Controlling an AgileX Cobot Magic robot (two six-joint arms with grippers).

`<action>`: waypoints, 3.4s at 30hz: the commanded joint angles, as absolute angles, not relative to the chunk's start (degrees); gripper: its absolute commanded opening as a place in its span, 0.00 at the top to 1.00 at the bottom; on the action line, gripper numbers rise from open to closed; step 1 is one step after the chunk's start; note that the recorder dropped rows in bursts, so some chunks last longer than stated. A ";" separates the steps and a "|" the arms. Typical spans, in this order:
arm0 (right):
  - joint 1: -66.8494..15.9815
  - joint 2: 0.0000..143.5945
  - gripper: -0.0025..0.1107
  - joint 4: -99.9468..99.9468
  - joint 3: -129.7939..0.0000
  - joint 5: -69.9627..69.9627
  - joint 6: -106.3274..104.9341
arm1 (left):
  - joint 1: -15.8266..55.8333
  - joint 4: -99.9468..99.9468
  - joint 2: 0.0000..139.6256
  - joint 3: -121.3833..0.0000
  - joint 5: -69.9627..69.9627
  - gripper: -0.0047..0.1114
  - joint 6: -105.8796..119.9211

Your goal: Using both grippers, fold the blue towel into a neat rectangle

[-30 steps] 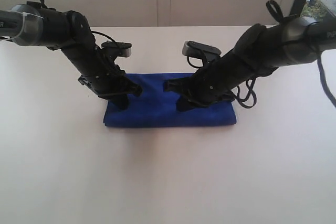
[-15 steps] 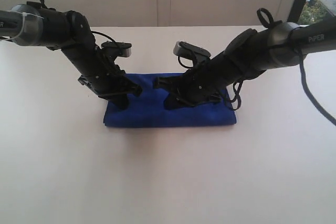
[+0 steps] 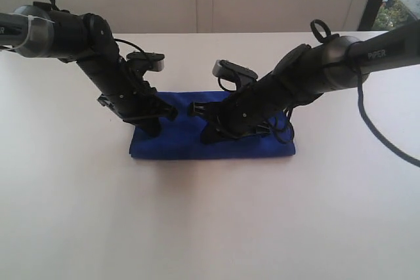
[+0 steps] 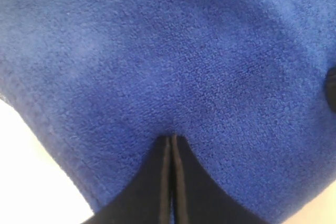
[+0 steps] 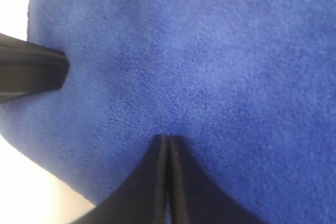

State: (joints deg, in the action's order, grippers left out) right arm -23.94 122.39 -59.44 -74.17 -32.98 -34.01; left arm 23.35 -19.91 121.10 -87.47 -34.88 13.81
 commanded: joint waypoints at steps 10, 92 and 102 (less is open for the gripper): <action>-21.40 120.49 0.98 -49.00 -74.21 -34.00 -28.29 | 23.32 -20.15 121.38 -87.43 -35.77 0.96 13.73; -9.59 108.75 0.98 -16.91 -73.87 -39.20 -14.93 | 15.81 -12.09 111.24 -87.43 -47.26 0.96 2.71; -9.59 108.75 0.98 -16.91 -72.61 -37.21 -14.93 | 15.81 -12.89 111.45 -83.74 -46.11 0.96 2.71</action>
